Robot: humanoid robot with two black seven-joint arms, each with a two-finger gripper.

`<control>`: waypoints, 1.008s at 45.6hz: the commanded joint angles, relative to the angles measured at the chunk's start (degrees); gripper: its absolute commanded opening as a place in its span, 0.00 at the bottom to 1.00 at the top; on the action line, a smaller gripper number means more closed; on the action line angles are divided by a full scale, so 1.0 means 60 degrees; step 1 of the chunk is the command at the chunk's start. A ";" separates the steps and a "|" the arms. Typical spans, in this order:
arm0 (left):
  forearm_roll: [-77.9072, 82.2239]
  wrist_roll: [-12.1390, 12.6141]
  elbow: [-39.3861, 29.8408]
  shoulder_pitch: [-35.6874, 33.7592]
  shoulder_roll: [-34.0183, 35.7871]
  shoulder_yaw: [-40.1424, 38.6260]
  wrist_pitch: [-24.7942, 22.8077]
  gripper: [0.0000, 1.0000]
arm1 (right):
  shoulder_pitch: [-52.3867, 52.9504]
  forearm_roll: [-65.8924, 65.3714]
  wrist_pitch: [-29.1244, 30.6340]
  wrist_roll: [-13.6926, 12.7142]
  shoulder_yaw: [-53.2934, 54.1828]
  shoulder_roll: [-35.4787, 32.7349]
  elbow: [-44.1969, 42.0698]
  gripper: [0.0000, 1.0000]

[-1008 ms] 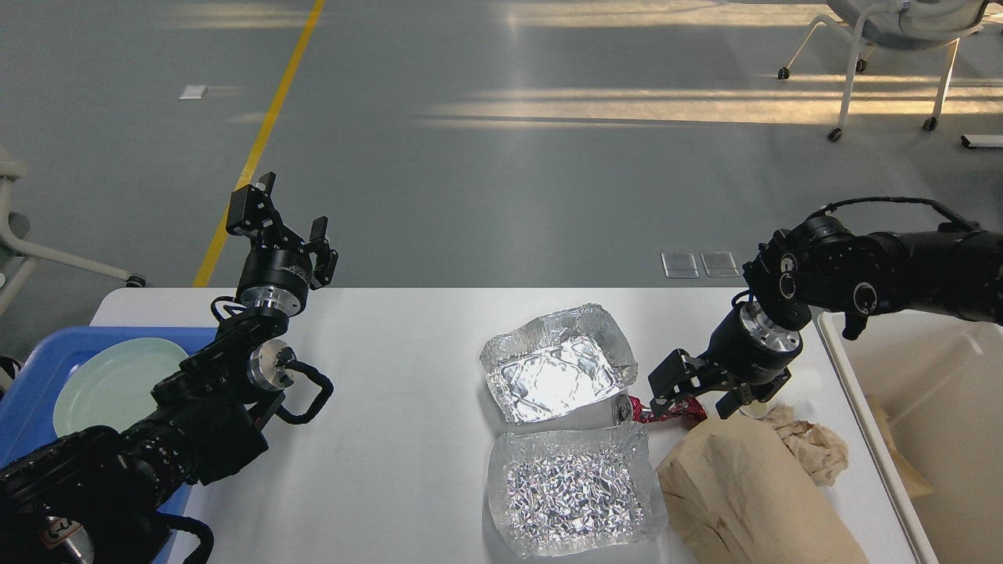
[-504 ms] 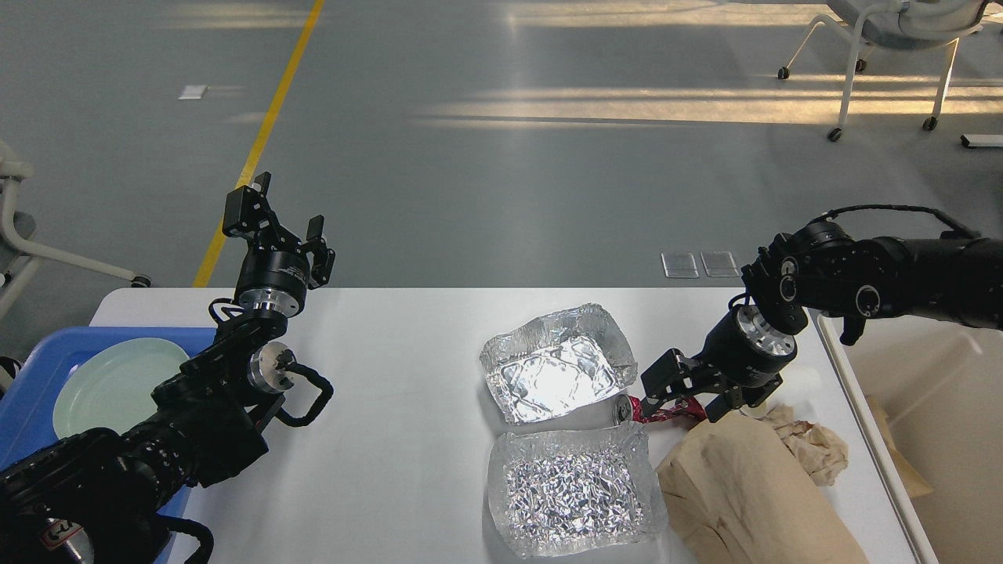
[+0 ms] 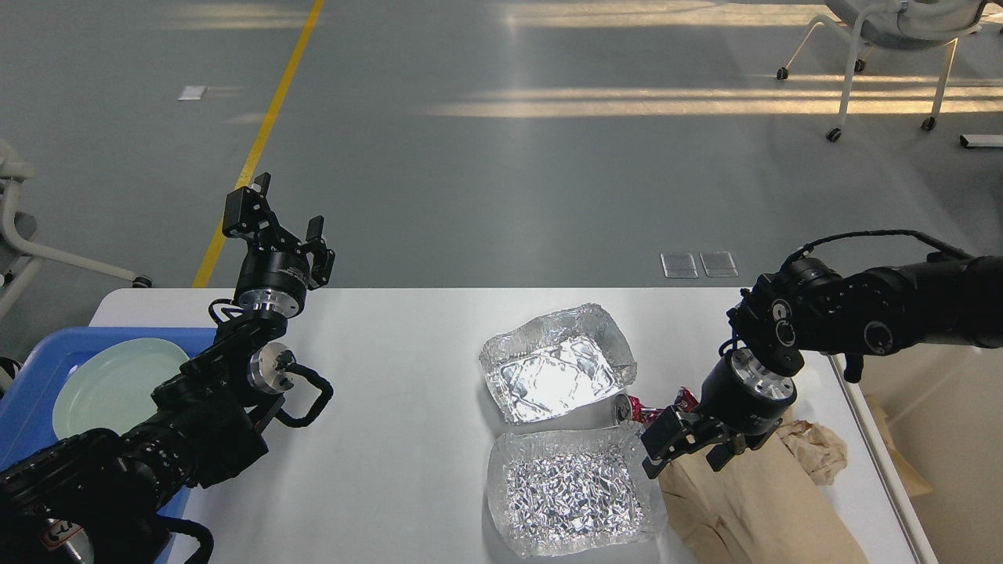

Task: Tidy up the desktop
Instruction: 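Lower the right gripper down onto the brown paper bag, then close the right gripper on the brown paper bag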

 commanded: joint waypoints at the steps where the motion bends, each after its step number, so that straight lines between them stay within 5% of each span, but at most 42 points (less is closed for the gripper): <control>1: 0.0000 -0.0009 0.0000 0.0000 0.0001 0.0000 0.0000 1.00 | -0.0204 -0.0672 -0.0504 -0.0001 0.0000 0.0007 0.0102 1.00; 32: 0.0000 -0.0009 -0.0015 0.0000 0.0001 0.0000 0.0000 1.00 | -0.1376 -0.2973 -0.3947 0.0043 -0.0629 -0.0066 0.0351 0.97; 46: 0.0000 -0.0009 0.0000 0.0000 0.0001 0.0000 0.0000 1.00 | -0.1508 -0.2973 -0.4650 0.0175 -0.0967 -0.0066 0.0264 0.78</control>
